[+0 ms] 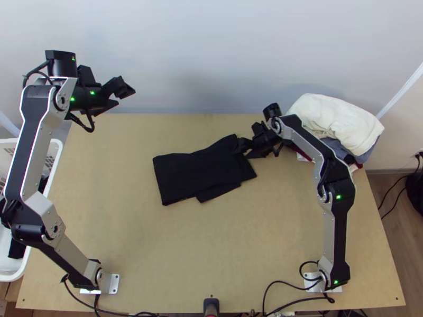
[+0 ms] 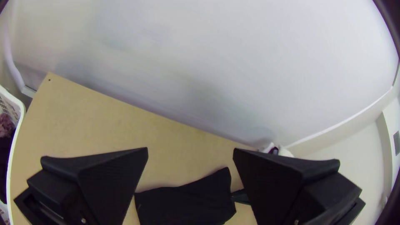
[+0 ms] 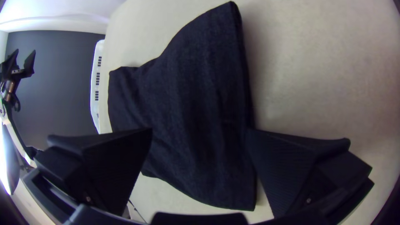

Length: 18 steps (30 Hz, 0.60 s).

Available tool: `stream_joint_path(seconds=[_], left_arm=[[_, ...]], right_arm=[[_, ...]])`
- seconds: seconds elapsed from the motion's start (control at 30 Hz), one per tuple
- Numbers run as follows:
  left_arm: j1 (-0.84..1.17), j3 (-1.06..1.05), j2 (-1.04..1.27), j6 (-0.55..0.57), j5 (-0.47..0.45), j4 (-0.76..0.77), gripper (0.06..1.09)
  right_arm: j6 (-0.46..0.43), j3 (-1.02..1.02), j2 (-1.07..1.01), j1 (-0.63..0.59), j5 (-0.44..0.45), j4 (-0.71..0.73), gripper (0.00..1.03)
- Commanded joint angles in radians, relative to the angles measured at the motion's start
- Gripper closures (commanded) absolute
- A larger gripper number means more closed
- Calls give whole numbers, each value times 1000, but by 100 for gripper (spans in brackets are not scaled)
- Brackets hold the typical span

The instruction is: Fold the t-shirt

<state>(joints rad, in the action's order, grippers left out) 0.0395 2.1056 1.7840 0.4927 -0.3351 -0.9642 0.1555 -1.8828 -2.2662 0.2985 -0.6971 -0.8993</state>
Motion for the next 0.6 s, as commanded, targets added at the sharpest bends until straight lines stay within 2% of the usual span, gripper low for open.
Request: stream_joint_path(seconds=[0.0, 0.33, 0.57], left_arm=[[-12, 27, -24, -11, 5, -13, 10], [-23, 27, -31, -11, 5, -18, 10], [-29, 27, -37, -13, 5, -22, 10]], right_arm=[[-5, 5, -42, 48, -10, -1, 4], [22, -21, -52, 156, 4, 10, 4], [33, -36, -61, 199, 59, 17, 4]])
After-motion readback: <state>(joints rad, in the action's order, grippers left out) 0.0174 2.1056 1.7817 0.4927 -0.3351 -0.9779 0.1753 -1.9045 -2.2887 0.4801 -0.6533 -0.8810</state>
